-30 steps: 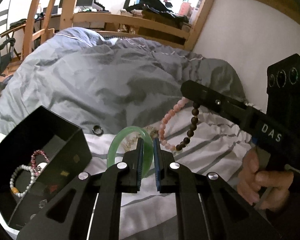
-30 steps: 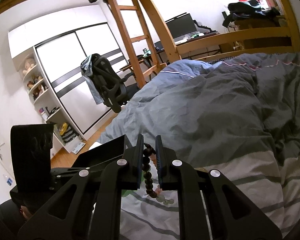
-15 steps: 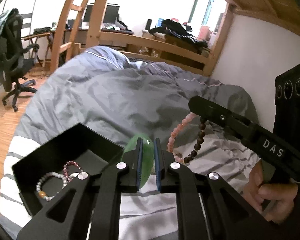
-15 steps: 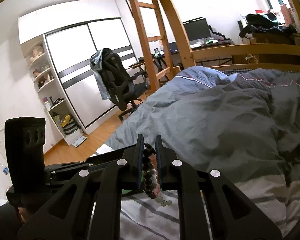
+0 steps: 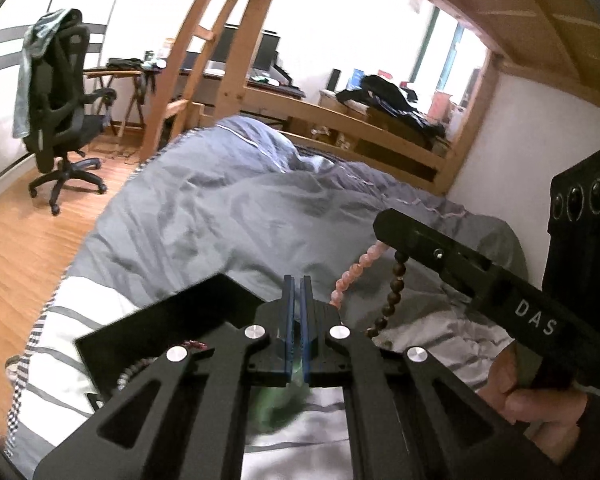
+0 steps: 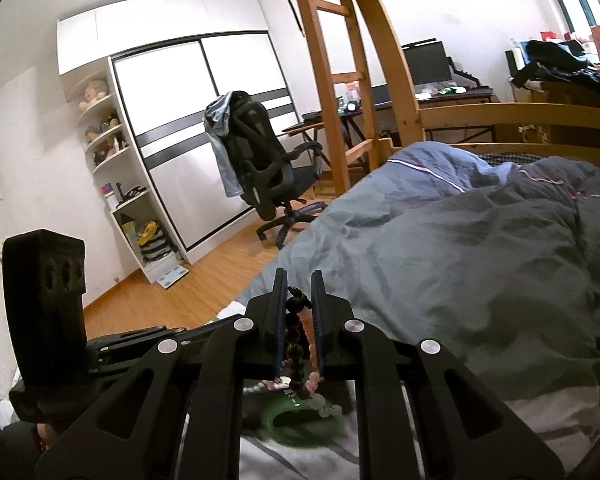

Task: Organize jewelry

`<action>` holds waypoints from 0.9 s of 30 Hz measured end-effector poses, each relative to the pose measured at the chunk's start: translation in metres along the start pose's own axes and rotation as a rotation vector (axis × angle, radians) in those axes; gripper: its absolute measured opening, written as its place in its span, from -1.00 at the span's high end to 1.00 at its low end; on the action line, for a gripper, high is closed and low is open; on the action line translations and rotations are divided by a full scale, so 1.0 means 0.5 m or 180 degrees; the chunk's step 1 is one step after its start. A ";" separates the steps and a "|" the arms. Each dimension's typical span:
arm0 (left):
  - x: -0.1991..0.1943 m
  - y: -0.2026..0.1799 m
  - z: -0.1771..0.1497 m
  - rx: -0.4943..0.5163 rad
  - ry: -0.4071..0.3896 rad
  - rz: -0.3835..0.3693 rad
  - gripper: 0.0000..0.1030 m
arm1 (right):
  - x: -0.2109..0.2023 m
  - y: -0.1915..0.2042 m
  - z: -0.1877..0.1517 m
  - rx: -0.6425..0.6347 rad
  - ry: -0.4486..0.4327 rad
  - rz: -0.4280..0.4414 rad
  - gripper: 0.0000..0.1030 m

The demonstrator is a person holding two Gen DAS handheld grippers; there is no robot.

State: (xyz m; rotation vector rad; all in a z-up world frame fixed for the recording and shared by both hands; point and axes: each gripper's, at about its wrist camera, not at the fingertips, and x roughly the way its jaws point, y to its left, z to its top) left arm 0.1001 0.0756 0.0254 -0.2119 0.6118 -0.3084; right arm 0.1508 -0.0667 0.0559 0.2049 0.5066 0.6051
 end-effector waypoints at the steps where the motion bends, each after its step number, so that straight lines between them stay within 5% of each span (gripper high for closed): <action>1: 0.000 0.009 0.001 -0.0031 0.0000 0.0025 0.95 | 0.011 0.006 0.004 -0.0009 0.0012 0.0016 0.75; 13: 0.025 0.065 -0.021 -0.0129 0.0212 0.0348 0.95 | 0.111 0.025 -0.015 0.0024 0.0373 0.0093 0.73; 15: 0.026 0.064 -0.024 -0.0125 0.0219 0.0383 0.94 | 0.117 0.017 -0.018 0.0077 0.0438 0.0099 0.55; 17: 0.026 0.062 -0.024 -0.0117 0.0221 0.0403 0.72 | 0.120 0.003 -0.021 0.0181 0.0479 0.0094 -0.74; 19: 0.022 0.061 -0.025 -0.0131 0.0172 0.0446 -0.30 | 0.104 -0.006 -0.023 0.0249 0.0358 0.0120 -0.82; 27: 0.020 0.031 -0.033 0.0001 0.0132 0.0271 -0.79 | -0.002 -0.142 -0.022 0.0525 0.0085 -0.0671 -0.91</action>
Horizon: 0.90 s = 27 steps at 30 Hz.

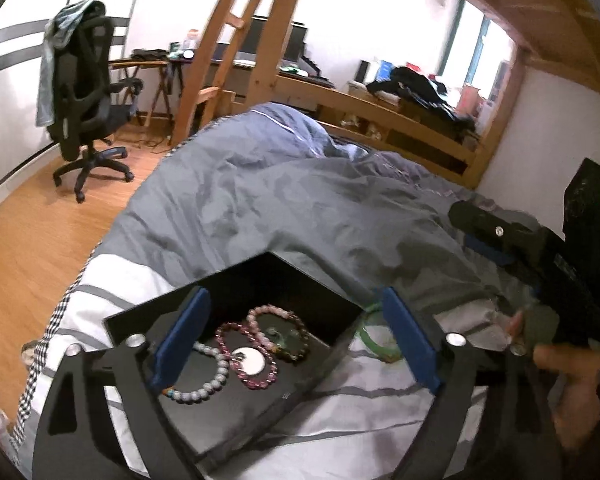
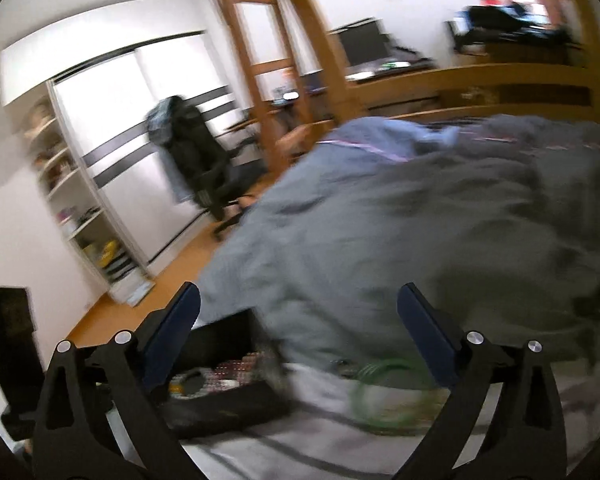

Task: Organize jewelry

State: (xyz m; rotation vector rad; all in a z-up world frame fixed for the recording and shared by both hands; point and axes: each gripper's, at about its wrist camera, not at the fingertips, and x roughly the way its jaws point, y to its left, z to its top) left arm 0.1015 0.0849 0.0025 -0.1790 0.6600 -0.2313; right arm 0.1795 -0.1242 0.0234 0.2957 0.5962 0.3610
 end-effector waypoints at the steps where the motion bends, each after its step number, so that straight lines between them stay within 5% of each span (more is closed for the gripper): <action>1: 0.002 -0.007 -0.002 0.0037 0.0009 -0.0017 -0.81 | -0.004 -0.018 0.000 0.0029 0.0012 -0.0095 -0.91; 9: 0.043 -0.089 -0.026 0.0568 0.0230 -0.0011 -0.83 | -0.002 -0.132 -0.055 0.0318 0.0299 -0.0331 -0.91; 15: 0.016 -0.049 -0.015 0.0370 0.0002 0.0663 -0.83 | 0.031 -0.139 -0.105 0.0280 0.0588 -0.0293 -0.91; 17: 0.025 -0.016 -0.014 0.0189 0.0237 0.0330 -0.83 | 0.029 -0.139 -0.107 0.0296 0.0580 -0.0263 -0.91; 19: 0.050 -0.021 -0.040 0.0271 0.0639 -0.0265 -0.83 | 0.022 -0.142 -0.105 0.0321 0.0550 -0.0256 -0.91; 23: 0.073 -0.080 -0.067 0.0760 0.0836 -0.0238 -0.83 | 0.019 -0.152 -0.105 0.0417 0.0546 -0.0217 -0.91; 27: 0.066 -0.072 -0.060 0.0683 0.0754 -0.0288 -0.83 | 0.018 -0.151 -0.105 0.0414 0.0569 -0.0191 -0.91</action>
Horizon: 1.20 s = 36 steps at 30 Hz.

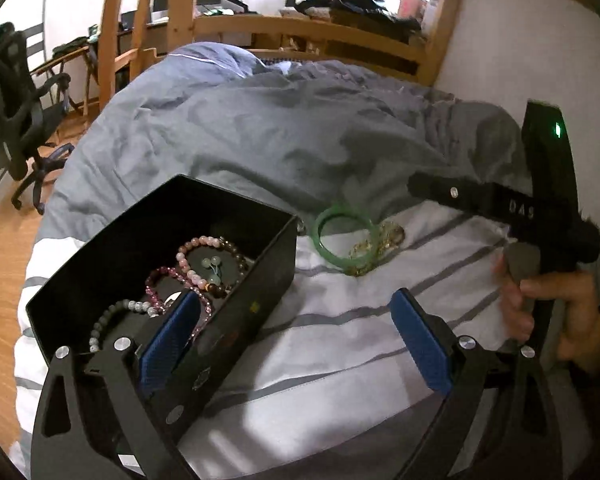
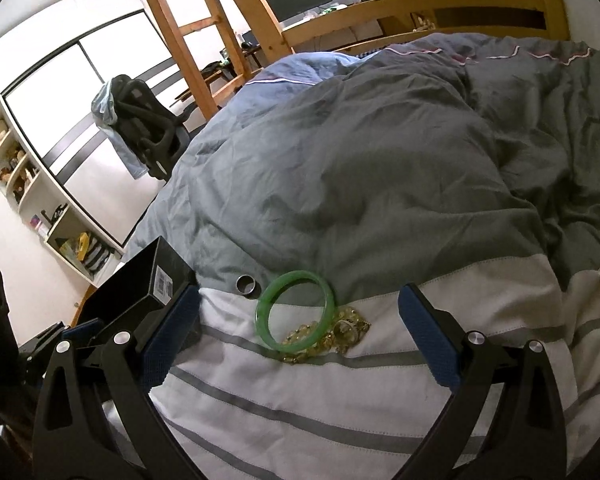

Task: Organize jewelry

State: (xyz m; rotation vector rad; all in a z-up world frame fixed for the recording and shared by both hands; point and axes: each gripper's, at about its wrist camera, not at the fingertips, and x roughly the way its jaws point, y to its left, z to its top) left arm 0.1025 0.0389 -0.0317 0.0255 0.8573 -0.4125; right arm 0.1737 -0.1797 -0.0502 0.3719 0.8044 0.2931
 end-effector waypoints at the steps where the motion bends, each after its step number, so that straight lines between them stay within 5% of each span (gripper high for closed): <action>1: -0.017 0.002 0.002 -0.0024 -0.0120 -0.0005 -0.83 | 0.000 0.000 0.000 -0.0005 0.0002 -0.0002 -0.91; 5: -0.030 -0.038 0.020 0.0059 -0.0268 -0.0260 -0.84 | 0.020 -0.002 -0.004 -0.0063 0.0185 -0.0192 -0.90; 7: -0.001 -0.070 0.034 0.0159 -0.0176 -0.0179 -0.85 | 0.044 -0.007 -0.012 -0.0083 0.0356 -0.0283 -0.83; 10: 0.046 -0.107 0.049 0.0333 -0.0040 -0.0072 -0.85 | 0.083 -0.013 -0.019 -0.0173 0.0598 -0.0433 -0.20; 15: 0.097 -0.139 0.056 0.0529 0.0091 -0.0093 -0.84 | 0.133 -0.018 -0.025 -0.0261 0.0881 -0.0486 0.00; 18: 0.129 -0.147 0.063 0.0559 0.0117 -0.0075 -0.84 | 0.136 -0.030 -0.021 -0.0199 0.0887 -0.0420 0.62; 24: 0.188 -0.176 0.078 0.0703 0.0147 0.0000 -0.83 | 0.084 -0.092 -0.004 0.0353 0.0577 0.0002 0.62; 32: 0.257 -0.215 0.099 0.0843 0.0074 0.0248 -0.79 | 0.008 -0.116 0.019 0.0494 0.0039 0.0119 0.62; 34: 0.261 -0.218 0.101 0.0844 0.0087 0.0110 -0.53 | 0.003 -0.120 0.021 0.0509 0.0039 0.0139 0.62; 36: 0.251 -0.226 0.093 0.0891 0.0026 0.0061 -0.48 | 0.023 -0.117 0.018 0.0476 0.0211 0.0154 0.62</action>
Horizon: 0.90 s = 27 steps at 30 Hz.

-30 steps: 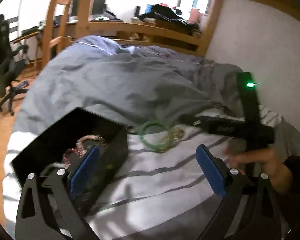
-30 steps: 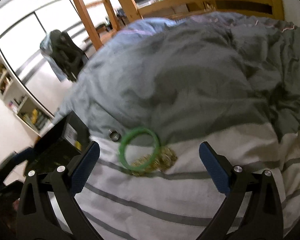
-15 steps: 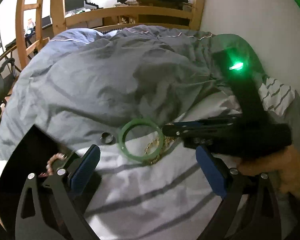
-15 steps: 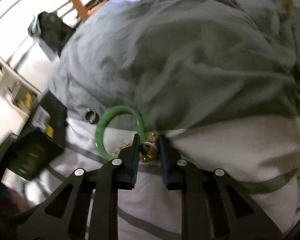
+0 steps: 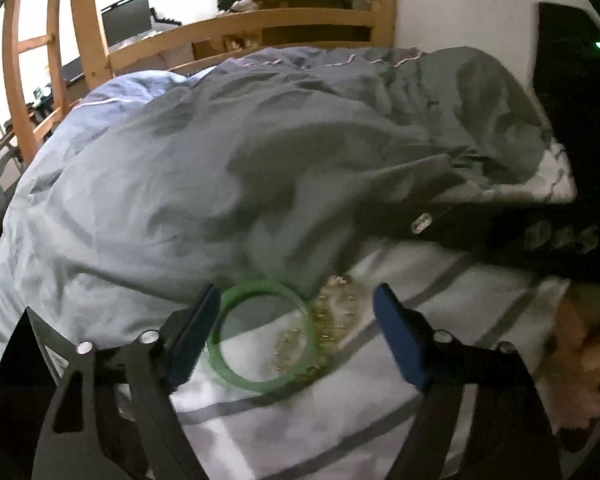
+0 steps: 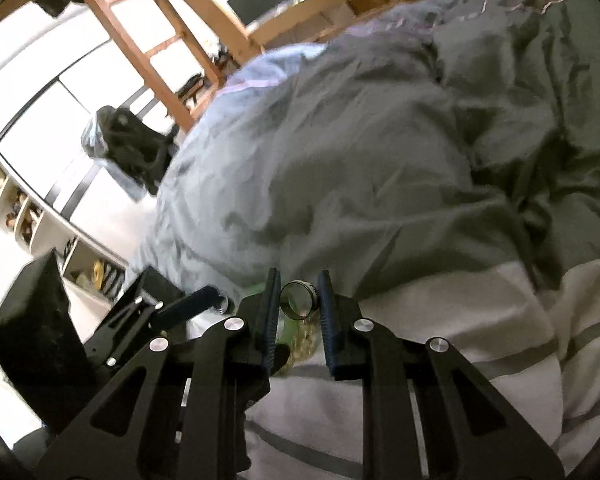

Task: Organize jewelry
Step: 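Grasp the clear bead bracelet with the right tool while the left tool grasps the green bangle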

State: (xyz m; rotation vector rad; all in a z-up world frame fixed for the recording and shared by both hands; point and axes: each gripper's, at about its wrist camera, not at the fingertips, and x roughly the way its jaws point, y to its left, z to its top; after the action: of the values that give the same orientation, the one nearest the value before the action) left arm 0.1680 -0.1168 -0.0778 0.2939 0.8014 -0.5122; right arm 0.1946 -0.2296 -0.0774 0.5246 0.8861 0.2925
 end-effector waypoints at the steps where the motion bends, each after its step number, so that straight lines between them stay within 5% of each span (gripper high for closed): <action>1: -0.005 -0.008 -0.004 0.0072 -0.0035 0.0007 -0.48 | 0.018 0.003 0.000 -0.0030 0.0111 -0.0052 0.61; 5: 0.047 -0.002 -0.013 0.0043 0.0375 0.0016 -0.40 | 0.036 0.010 -0.002 -0.0062 0.0204 -0.0146 0.61; 7: 0.086 0.026 -0.022 -0.0201 0.0693 -0.0189 0.20 | 0.041 0.010 -0.006 -0.0069 0.0260 -0.0126 0.60; 10: 0.089 0.069 -0.027 -0.0565 0.0748 -0.0560 0.66 | 0.065 0.016 -0.018 -0.0149 0.0438 -0.0181 0.59; 15: 0.072 0.085 -0.035 -0.0661 0.0731 -0.0612 0.74 | 0.108 0.045 -0.033 -0.0368 0.0683 -0.0200 0.46; 21: 0.043 0.099 -0.044 -0.0784 0.0658 -0.0712 0.85 | 0.127 0.038 -0.024 -0.0240 0.0754 0.0031 -0.02; 24: 0.036 0.101 -0.049 -0.0806 0.0666 -0.0706 0.85 | 0.149 0.050 -0.022 -0.0272 0.0792 -0.0006 0.14; 26: 0.031 0.104 -0.058 -0.0807 0.0682 -0.0696 0.85 | 0.158 0.057 -0.022 -0.0288 0.0828 0.0139 0.60; 27: 0.028 0.103 -0.062 -0.0799 0.0685 -0.0697 0.85 | 0.159 0.063 -0.024 -0.0296 0.0835 0.0206 0.68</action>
State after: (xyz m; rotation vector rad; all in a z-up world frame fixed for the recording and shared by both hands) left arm 0.1854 -0.0646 -0.1057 0.0278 1.1037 -0.5842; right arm 0.2322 -0.1638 -0.1185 0.4350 1.1051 0.4670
